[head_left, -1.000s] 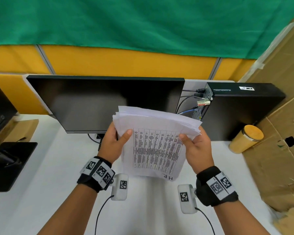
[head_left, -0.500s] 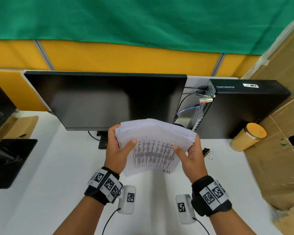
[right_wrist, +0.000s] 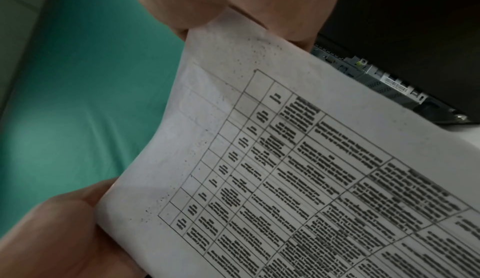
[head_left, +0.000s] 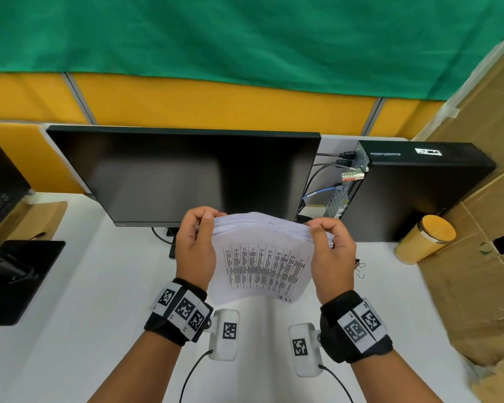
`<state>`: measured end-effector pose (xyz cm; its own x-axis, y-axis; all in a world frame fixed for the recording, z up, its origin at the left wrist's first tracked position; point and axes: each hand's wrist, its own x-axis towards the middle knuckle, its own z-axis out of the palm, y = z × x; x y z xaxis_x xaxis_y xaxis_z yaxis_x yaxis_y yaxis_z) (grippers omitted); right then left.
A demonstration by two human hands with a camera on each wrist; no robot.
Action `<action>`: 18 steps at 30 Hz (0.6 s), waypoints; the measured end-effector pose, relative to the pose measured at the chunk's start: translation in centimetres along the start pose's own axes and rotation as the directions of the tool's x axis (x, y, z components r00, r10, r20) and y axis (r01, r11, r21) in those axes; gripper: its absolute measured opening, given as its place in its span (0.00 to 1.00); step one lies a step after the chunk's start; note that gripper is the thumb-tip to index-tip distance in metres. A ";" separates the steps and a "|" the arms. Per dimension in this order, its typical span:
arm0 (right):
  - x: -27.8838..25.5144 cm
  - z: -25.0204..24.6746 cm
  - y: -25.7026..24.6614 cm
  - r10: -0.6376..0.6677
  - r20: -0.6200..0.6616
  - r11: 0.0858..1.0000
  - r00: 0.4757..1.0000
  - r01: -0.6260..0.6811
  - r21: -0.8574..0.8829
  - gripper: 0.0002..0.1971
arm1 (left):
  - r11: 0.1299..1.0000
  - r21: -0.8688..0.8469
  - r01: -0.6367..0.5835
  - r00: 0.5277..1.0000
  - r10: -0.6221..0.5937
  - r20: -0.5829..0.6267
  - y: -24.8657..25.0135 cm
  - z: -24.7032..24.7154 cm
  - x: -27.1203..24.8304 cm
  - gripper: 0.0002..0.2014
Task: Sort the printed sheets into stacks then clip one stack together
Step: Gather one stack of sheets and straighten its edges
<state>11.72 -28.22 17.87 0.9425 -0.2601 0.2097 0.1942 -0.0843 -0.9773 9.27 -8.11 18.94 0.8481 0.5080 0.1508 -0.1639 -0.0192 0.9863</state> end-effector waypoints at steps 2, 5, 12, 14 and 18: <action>0.1 0.0 -0.1 0.009 0.003 1.000 1.000 -0.009 -0.008 0.09 | 1.000 -0.002 -0.007 1.000 0.007 0.008 0.2 -0.1 -0.2 0.12; 0.3 0.0 -0.1 0.034 0.030 0.999 0.999 -0.033 -0.014 0.10 | 1.000 -0.022 -0.003 1.000 0.003 0.000 0.3 -0.1 -0.3 0.13; -0.6 -0.8 -0.1 -0.018 0.179 0.997 0.984 0.005 0.074 0.16 | 0.999 -0.052 -0.007 0.998 0.010 0.063 -0.2 -0.5 -0.3 0.05; -0.9 -0.7 -0.2 -0.027 0.165 0.998 0.986 0.016 0.065 0.15 | 0.993 -0.116 0.004 0.997 0.005 0.076 -0.3 -0.6 -0.3 0.07; -1.4 -0.9 -0.2 -0.078 0.259 0.990 0.963 0.044 0.133 0.27 | 0.978 -0.207 -0.007 0.977 0.050 0.207 -0.3 -1.0 -0.4 0.14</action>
<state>10.07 -28.69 17.83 0.9626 0.0054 0.2707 0.2704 0.0332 -0.9622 8.48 -7.50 18.52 0.9247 0.3170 0.2109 -0.2702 0.1562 0.9500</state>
